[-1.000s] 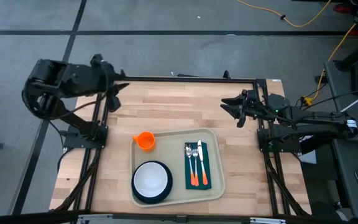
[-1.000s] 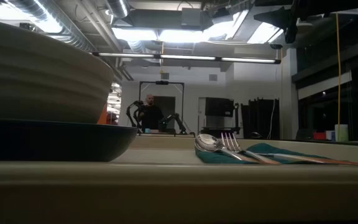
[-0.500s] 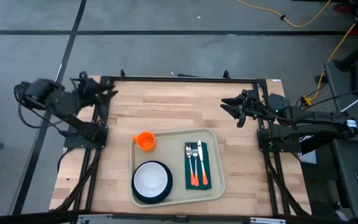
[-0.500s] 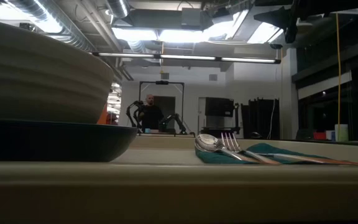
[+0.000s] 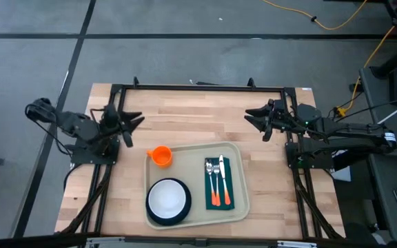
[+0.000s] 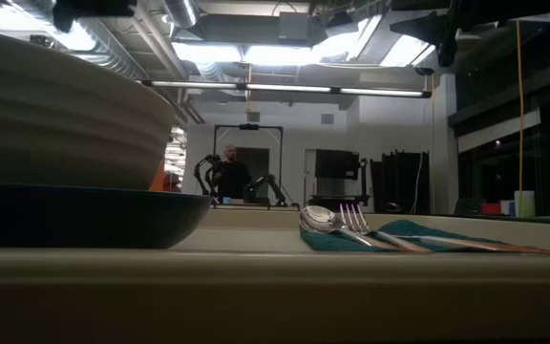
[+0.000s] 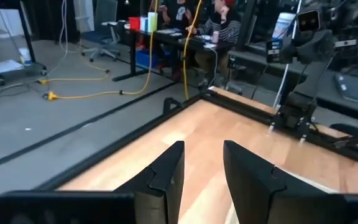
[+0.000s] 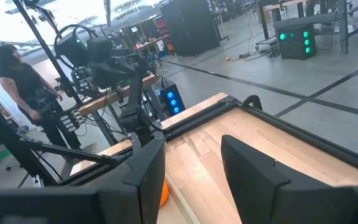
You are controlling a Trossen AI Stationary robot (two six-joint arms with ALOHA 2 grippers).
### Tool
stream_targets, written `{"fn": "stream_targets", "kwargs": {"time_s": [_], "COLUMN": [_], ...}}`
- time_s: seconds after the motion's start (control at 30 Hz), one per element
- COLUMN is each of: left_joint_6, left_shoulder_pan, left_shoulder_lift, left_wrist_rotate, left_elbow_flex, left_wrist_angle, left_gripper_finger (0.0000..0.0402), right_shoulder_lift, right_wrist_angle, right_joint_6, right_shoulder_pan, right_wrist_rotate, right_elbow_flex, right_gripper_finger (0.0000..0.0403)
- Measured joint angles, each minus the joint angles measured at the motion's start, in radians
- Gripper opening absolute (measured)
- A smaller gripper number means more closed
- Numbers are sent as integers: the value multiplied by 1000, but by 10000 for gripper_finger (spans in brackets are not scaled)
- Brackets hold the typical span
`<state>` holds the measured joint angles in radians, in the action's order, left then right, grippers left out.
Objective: Set up tray
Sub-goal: Return to Home Position
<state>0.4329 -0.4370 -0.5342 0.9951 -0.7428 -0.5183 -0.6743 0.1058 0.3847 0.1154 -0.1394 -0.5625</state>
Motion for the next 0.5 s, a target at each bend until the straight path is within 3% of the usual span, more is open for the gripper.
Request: {"fn": "stream_targets", "kwargs": {"time_s": [0.13, 0.33, 0.5], "left_joint_6": [0, 0, -28], "left_shoulder_pan": [0, 0, 0], "left_shoulder_lift": [32, 50, 55], "left_wrist_rotate": [-5, -61, -145], "left_elbow_flex": [128, 223, 229], "left_wrist_angle": [135, 240, 253], "left_gripper_finger": [99, 63, 22], "right_shoulder_lift": [-1, -30, -83], "right_wrist_angle": [-24, -31, 0], "right_joint_6": [-1, -34, -116], "right_shoulder_pan": [0, 0, 0], "right_wrist_rotate": [12, 111, 264], "right_elbow_flex": [0, 0, 0], "right_gripper_finger": [163, 159, 107]}}
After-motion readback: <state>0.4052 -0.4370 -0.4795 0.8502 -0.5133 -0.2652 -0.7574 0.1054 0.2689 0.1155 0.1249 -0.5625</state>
